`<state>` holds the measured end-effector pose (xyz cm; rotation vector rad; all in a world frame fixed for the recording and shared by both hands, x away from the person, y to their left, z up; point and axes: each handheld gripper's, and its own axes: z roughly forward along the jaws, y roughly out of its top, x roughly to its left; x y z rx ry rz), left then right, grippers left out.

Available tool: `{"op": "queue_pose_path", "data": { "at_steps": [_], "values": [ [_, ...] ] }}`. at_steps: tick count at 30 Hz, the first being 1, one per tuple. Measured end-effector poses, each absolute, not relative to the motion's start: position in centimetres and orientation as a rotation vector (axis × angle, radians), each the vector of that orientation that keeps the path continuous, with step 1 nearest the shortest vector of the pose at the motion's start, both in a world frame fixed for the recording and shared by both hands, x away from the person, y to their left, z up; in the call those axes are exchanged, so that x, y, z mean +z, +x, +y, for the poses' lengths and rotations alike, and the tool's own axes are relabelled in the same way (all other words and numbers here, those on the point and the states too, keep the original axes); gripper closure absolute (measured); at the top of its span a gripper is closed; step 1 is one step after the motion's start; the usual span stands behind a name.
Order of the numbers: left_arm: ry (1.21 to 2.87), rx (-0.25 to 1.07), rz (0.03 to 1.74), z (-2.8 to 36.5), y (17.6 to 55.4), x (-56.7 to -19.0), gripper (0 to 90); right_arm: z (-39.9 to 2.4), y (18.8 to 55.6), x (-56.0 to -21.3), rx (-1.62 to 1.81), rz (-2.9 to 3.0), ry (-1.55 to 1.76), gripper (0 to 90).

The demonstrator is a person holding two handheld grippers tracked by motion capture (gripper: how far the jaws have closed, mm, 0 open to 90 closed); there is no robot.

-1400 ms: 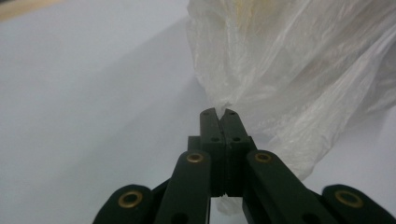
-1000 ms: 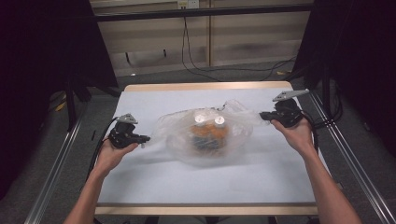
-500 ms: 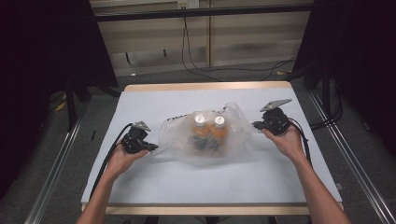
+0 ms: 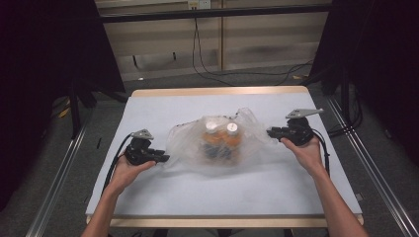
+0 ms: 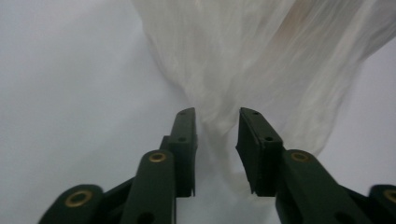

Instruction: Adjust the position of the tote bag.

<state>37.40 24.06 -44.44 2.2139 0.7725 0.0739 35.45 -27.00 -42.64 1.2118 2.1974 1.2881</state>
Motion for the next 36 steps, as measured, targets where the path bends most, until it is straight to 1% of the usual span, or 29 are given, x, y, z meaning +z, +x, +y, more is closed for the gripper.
{"op": "queue_pose_path", "data": {
  "at_steps": [1,2,3,4,5,6,7,10,11,13,14,19,22,29,36],
  "values": [
    [2.196,0.085,0.769,24.2,37.3,-44.1,64.9,-27.0,35.5,-42.6,1.288,2.197,1.212,75.1],
    [2.177,0.109,0.768,24.4,37.1,-43.5,59.2,-27.3,35.0,-41.7,1.300,2.172,1.192,67.9],
    [2.137,0.130,0.764,24.7,36.8,-42.7,57.4,-27.4,34.8,-41.4,1.309,2.164,1.190,67.1],
    [2.137,0.130,0.764,24.7,36.8,-42.7,57.2,-27.4,34.8,-41.4,1.309,2.164,1.190,67.1],
    [2.127,0.149,0.757,24.8,36.6,-42.2,56.5,-27.6,34.4,-40.7,1.319,2.145,1.162,63.5],
    [2.117,0.166,0.751,24.9,36.4,-41.8,56.5,-27.6,34.4,-40.7,1.319,2.145,1.162,63.5],
    [2.096,0.175,0.747,25.0,36.2,-41.3,53.1,-27.8,33.9,-40.0,1.340,2.125,1.154,54.2],
    [2.075,0.189,0.712,24.4,35.7,-40.2,49.7,-28.0,33.6,-39.1,1.348,2.120,1.139,49.4],
    [2.075,0.189,0.712,24.4,35.7,-40.2,48.1,-28.0,33.6,-39.1,1.348,2.120,1.139,49.4],
    [2.072,0.195,0.670,23.4,35.4,-39.5,47.3,-28.1,33.4,-38.0,1.354,2.091,1.125,43.2],
    [2.070,0.190,0.653,23.0,35.3,-39.3,47.0,-28.1,33.3,-37.6,1.357,2.088,1.114,42.1],
    [2.056,0.179,0.599,21.3,35.0,-38.4,44.9,-27.1,32.8,-36.4,1.382,2.102,1.054,41.1],
    [2.043,0.164,0.567,19.8,35.0,-37.9,43.3,-25.3,32.4,-36.1,1.407,2.166,0.976,41.8],
    [2.030,0.133,0.538,17.8,35.8,-38.3,40.1,-22.0,32.7,-36.8,1.420,2.294,0.884,40.6],
    [2.069,0.121,0.571,16.4,36.7,-39.9,37.1,-20.6,33.9,-38.1,1.417,2.374,0.860,39.1]
  ]
}}
